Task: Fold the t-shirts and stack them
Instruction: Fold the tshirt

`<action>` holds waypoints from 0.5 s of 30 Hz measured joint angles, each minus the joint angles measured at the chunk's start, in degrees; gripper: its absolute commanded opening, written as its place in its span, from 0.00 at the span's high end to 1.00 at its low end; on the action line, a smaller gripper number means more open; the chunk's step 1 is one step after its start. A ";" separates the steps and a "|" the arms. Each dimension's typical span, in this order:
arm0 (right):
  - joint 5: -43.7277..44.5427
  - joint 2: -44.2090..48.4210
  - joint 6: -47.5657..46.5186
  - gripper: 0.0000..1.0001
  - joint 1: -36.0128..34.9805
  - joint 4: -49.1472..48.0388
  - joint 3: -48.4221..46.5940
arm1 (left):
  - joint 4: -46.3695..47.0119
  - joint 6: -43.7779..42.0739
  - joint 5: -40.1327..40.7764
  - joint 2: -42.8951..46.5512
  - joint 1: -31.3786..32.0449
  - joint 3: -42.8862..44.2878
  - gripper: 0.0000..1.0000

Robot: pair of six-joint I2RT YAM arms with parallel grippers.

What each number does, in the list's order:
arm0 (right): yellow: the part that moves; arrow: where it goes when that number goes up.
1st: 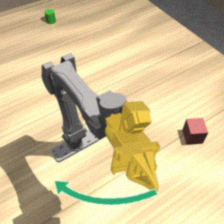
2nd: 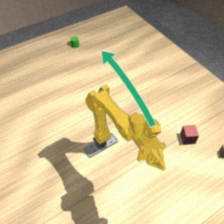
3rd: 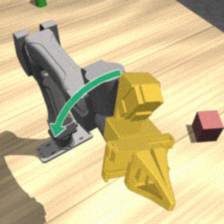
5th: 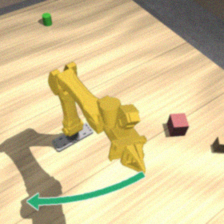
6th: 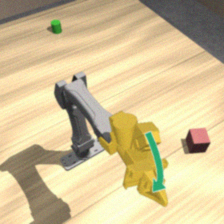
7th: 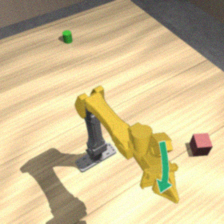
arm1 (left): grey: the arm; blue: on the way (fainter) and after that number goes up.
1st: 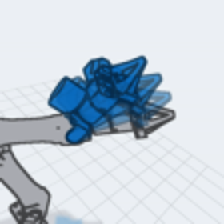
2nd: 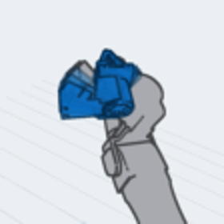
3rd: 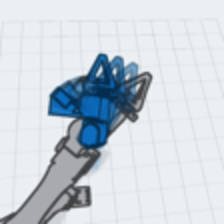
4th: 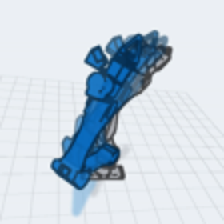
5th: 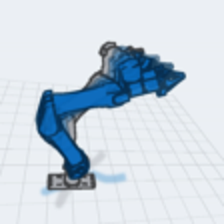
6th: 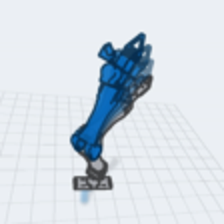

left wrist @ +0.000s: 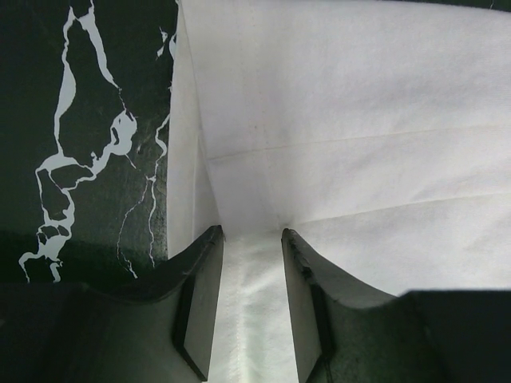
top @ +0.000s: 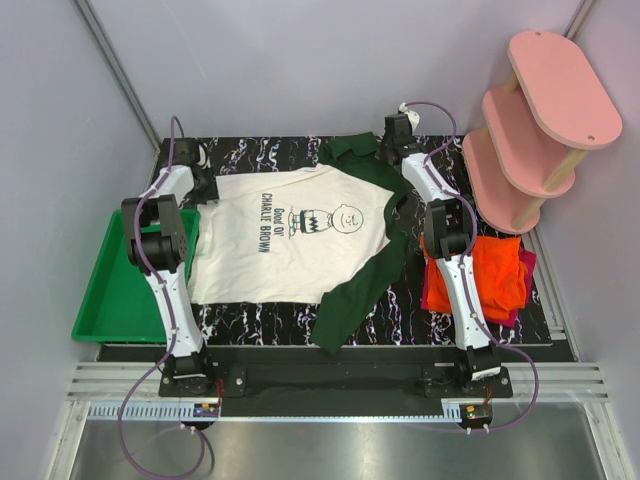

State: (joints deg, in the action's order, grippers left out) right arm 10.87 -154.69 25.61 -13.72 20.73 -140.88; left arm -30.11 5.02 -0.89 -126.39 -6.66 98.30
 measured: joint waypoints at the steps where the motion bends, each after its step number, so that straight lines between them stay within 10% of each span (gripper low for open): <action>1: 0.00 0.00 -0.09 1.00 0.00 -0.04 0.02 | -0.02 -0.02 0.02 -0.04 0.00 0.15 0.62; 15: 0.00 0.02 -0.15 1.00 0.00 -0.37 0.35 | 0.15 -0.20 0.24 -0.61 0.00 2.38 0.84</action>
State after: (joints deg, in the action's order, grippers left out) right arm 10.87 -154.67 25.45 -13.72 20.36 -140.53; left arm -29.95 4.82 -0.64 -127.00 -6.66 100.68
